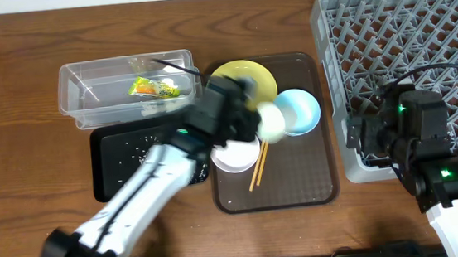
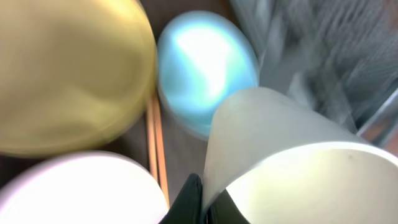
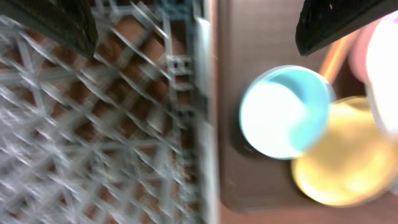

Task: Sort waste into correct bins and load items into the dishwasher rack
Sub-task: 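Grasp the small white cup with the left gripper, then hand the white cup from the left gripper to the right gripper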

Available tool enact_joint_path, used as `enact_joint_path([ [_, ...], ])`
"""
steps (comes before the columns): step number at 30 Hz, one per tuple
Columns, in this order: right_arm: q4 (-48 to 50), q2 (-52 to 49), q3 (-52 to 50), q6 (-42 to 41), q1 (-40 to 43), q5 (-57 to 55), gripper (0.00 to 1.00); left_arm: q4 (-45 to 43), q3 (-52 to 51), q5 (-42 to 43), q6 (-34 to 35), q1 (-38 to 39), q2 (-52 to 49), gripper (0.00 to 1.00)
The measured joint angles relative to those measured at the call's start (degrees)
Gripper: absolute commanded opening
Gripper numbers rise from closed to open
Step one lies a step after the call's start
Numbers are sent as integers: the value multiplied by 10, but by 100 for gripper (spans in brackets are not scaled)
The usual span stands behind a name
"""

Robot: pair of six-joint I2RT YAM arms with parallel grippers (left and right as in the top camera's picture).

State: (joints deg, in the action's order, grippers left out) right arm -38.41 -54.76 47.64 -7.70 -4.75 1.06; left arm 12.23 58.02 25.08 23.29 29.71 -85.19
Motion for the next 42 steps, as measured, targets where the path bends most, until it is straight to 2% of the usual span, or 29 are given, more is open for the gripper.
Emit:
enact_joint_path([
  [4, 34, -17, 1, 30, 0, 142, 99, -95, 2, 114, 89, -94, 1, 6],
  [7, 56, -51, 1, 78, 0, 296, 99, -201, 2, 254, 155, -149, -29, 6],
  [9, 75, -73, 2, 99, 0, 367, 99, -240, 3, 332, 189, -161, -46, 6],
  [12, 125, -107, 2, 120, 0, 453, 99, -247, 3, 433, 226, -158, -63, 6],
  [17, 234, -154, 2, 135, 0, 564, 99, -249, 3, 532, 252, -134, -69, 6],
  [23, 317, -171, 2, 144, -1, 683, 96, -250, 3, 563, 264, -101, -69, 6],
  [28, 353, -171, 3, 146, -1, 744, 87, -250, 3, 571, 265, -87, -69, 6],
  [37, 360, -171, 3, 147, -1, 770, 57, -250, 3, 573, 264, -85, -69, 7],
  [40, 359, -171, 3, 144, 0, 770, 54, -250, 3, 573, 261, -85, -69, 17],
  [42, 359, -171, 3, 144, 0, 770, 50, -251, 3, 573, 257, -85, -69, 30],
])
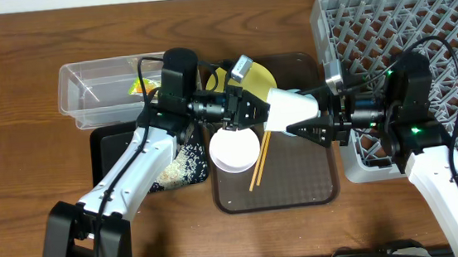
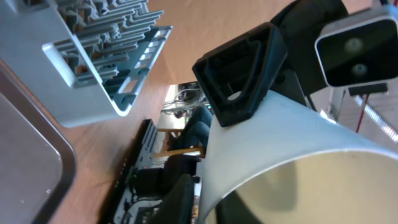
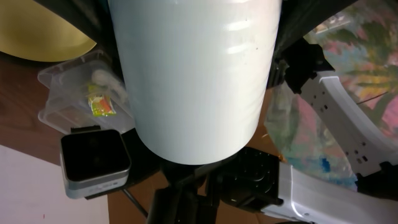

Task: Sort waste into correct bins and load items into the dishwasher rack
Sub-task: 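Hand the white cup from the left gripper to the right gripper, then place the white cup into the dish rack with the right gripper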

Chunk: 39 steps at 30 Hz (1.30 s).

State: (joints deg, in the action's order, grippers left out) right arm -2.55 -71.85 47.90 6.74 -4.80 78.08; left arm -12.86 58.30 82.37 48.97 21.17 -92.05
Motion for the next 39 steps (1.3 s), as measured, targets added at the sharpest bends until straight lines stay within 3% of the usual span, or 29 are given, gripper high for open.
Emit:
enact_joint_path([
  [4, -13, 0, 0, 0, 0, -7, 50, 4, 0, -2, -38, 0, 0, 50],
  [7, -44, 0, 0, 0, 0, -45, 51, 62, 2, -34, -85, 0, 0, 53],
  [12, -98, 0, 0, -14, 2, -181, 48, 226, 2, -183, -183, -2, 0, 60],
  [15, -136, 2, 2, -25, 14, -265, 44, 295, 2, -272, -241, -2, 2, 61],
  [19, -260, 7, 34, -37, 50, -371, 40, 396, 3, -408, -310, -9, 41, 61],
  [26, -470, 19, 168, -44, 120, -562, 41, 493, 10, -590, -360, -49, 186, 61],
  [32, -530, 27, 200, -62, 182, -710, 45, 513, 10, -646, -370, -80, 230, 61],
  [39, -535, -21, 200, -81, 237, -785, 49, 514, 10, -661, -372, -83, 230, 62],
])
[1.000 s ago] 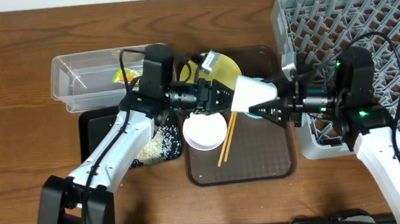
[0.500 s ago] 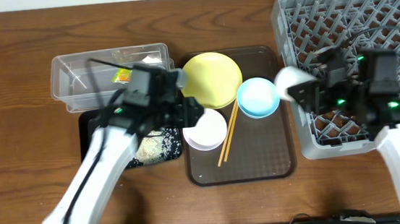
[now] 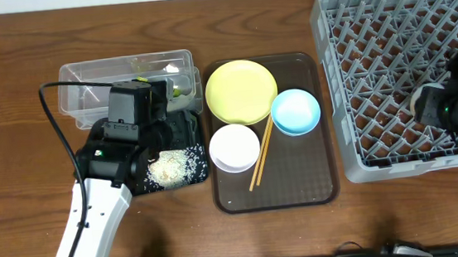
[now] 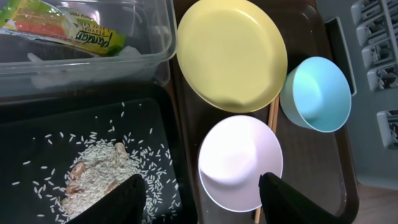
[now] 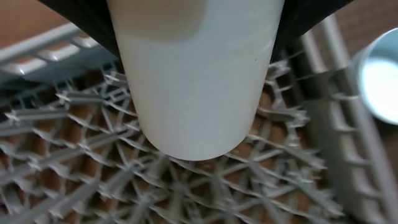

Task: Sort waste into correct bins and load items into the dishwasher rack
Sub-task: 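Place the white cup into the dish rack with the right gripper, then grasp the blue bowl with the right gripper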

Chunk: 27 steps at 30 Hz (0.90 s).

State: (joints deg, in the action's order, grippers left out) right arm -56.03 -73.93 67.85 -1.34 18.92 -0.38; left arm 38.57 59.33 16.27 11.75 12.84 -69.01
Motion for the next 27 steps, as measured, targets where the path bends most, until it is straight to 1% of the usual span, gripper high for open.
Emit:
enact_joint_path([
  [6, -3, -87, 0, -6, 2, -9, 48, 7, 0, -2, 0, 0, 0, 62],
  [10, 1, -140, 0, -9, 2, -16, 50, 17, 0, -2, 0, 0, 0, 62],
  [12, 9, -159, 0, -10, 3, -18, 55, 17, 0, -2, 0, 0, 0, 62],
  [13, 12, -166, 0, -10, 2, -18, 59, 17, 0, -2, 0, 0, 0, 62],
  [14, 15, -172, 0, -10, 2, -18, 66, 18, 0, -2, 0, 0, 0, 62],
  [15, 17, -174, 0, -11, 2, -16, 99, 18, 0, -2, 0, 0, 0, 62],
  [21, 16, -165, 0, -13, 3, 16, 99, 18, 0, -2, 0, 0, 0, 62],
  [24, 16, -142, 0, -10, 3, 57, 99, 22, 0, -2, 0, 0, 0, 62],
  [27, 24, -101, 6, -6, 2, 125, 87, 37, 0, -2, 0, 0, 0, 62],
])
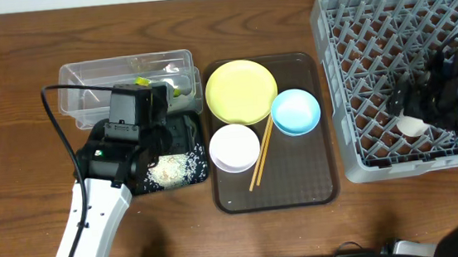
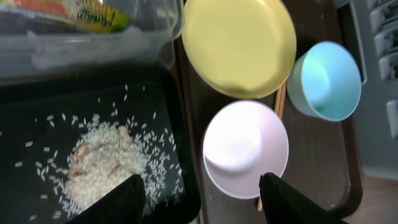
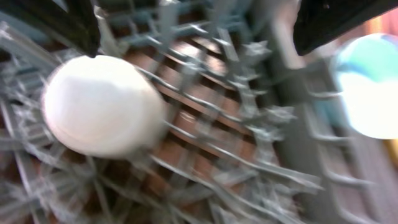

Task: Sort waste into correct bins and load items into the dishwasher rack
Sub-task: 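Grasp the blue bowl with the right gripper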

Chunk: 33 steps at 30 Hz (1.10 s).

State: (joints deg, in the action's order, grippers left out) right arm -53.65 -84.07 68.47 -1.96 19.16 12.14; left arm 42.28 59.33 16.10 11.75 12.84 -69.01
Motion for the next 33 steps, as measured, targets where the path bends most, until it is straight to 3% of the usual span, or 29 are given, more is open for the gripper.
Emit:
enact_joint_path([
  [6, 45, 64, 21, 3, -28, 85, 84, 12, 0, 0, 0, 0, 0, 62],
  [11, 53, 61, 23, 15, -135, 99, 80, 12, 0, 0, 0, 0, 0, 62],
  [20, 127, -58, 23, 25, -315, -6, 77, 12, 0, 0, 0, 0, 0, 62],
  [27, 197, -153, 23, -7, -367, -126, 74, 14, 0, -9, 2, 0, 0, 62],
  [33, 199, -207, 23, -33, -369, -162, 62, 86, 0, -148, 97, -4, -1, 62],
])
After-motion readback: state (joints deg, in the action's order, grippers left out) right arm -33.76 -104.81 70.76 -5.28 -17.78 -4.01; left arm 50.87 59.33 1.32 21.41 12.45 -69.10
